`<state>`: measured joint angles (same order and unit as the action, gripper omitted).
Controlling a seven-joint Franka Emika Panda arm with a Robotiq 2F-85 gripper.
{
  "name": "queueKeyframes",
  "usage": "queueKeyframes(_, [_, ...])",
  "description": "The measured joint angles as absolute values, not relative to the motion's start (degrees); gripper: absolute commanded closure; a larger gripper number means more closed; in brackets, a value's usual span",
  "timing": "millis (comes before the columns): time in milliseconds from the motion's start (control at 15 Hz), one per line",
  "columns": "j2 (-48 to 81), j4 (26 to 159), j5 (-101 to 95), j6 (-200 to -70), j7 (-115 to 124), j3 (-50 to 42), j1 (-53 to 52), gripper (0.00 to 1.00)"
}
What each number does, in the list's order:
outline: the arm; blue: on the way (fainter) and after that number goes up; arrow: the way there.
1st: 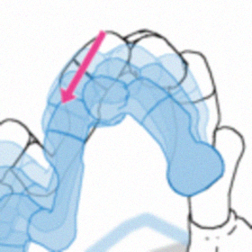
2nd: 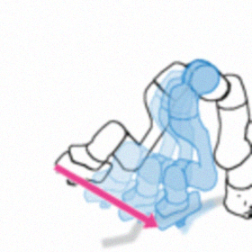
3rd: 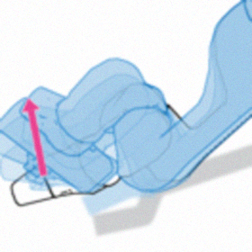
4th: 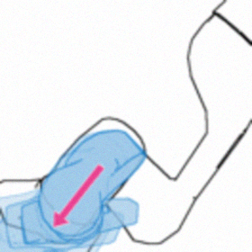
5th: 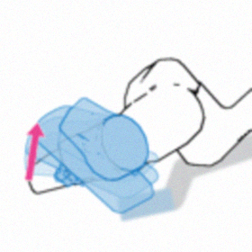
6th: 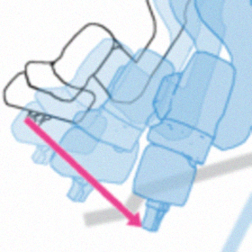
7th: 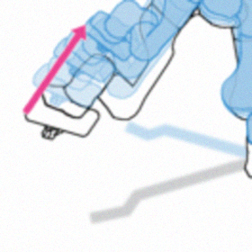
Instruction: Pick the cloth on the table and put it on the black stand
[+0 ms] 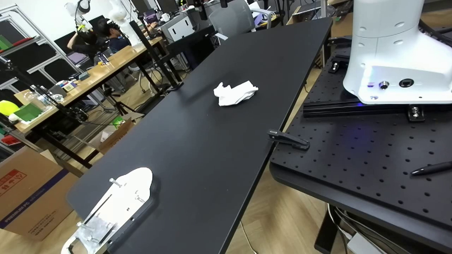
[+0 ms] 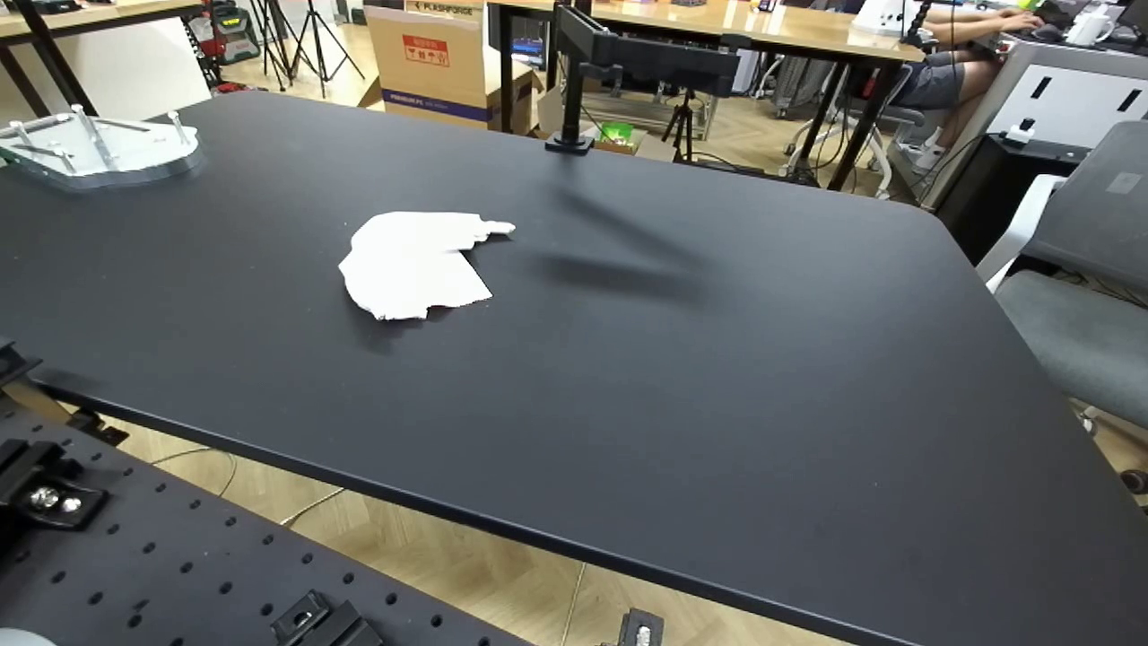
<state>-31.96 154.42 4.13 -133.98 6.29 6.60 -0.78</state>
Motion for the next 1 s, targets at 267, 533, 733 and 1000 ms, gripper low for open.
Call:
queueKeyframes(267, [-27.1,156.2,2.1,-143.1,6.2,7.9,-1.2,0.00])
queueKeyframes(533, [-16.4,157.2,-1.9,-153.0,6.3,10.4,-1.4,0.00])
queueKeyframes(733, [-7.5,156.8,-4.1,-157.4,6.3,11.2,-1.8,0.00])
queueKeyframes(1000, [0.2,154.8,-4.1,-158.4,5.5,10.5,-2.1,0.00])
